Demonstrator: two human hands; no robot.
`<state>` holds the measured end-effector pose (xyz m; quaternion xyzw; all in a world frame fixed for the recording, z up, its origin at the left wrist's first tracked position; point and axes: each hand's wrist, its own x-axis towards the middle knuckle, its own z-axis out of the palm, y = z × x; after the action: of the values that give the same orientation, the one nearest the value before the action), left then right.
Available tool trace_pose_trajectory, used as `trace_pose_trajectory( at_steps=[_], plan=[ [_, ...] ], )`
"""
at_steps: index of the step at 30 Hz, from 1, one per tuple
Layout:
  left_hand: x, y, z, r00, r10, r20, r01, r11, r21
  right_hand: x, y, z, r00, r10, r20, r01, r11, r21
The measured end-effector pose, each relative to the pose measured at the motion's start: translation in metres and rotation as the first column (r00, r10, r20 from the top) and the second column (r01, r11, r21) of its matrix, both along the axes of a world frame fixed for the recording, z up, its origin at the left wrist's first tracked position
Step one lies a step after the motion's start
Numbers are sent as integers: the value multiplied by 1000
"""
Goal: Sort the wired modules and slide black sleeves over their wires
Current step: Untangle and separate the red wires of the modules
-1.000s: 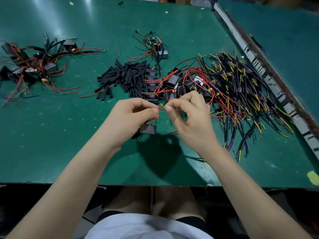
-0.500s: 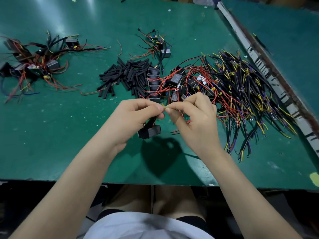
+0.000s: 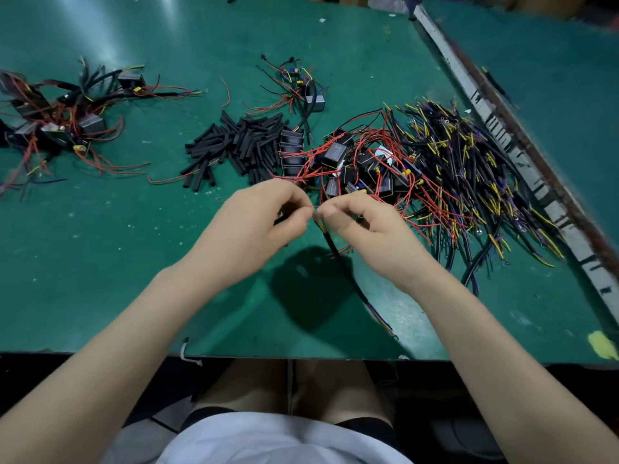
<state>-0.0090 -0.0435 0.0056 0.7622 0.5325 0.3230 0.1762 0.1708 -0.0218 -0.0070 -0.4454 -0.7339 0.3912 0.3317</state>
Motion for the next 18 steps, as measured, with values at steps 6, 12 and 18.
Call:
trace_pose_trajectory(
  at_steps=[6, 12, 18],
  plan=[
    [-8, -3, -5, 983, -26, 184, 35, 998, -44, -3, 1, -8, 991, -63, -118, -13, 834, -552],
    [-8, -6, -17, 955, 33, 294, 4, 992, -124, -4, -4, -5, 874, -69, -481, -265, 761, -592],
    [0, -6, -22, 945, 54, 322, 3, 985, -173, 4, -5, -10, 923, -142, -357, -59, 867, -496]
  ],
)
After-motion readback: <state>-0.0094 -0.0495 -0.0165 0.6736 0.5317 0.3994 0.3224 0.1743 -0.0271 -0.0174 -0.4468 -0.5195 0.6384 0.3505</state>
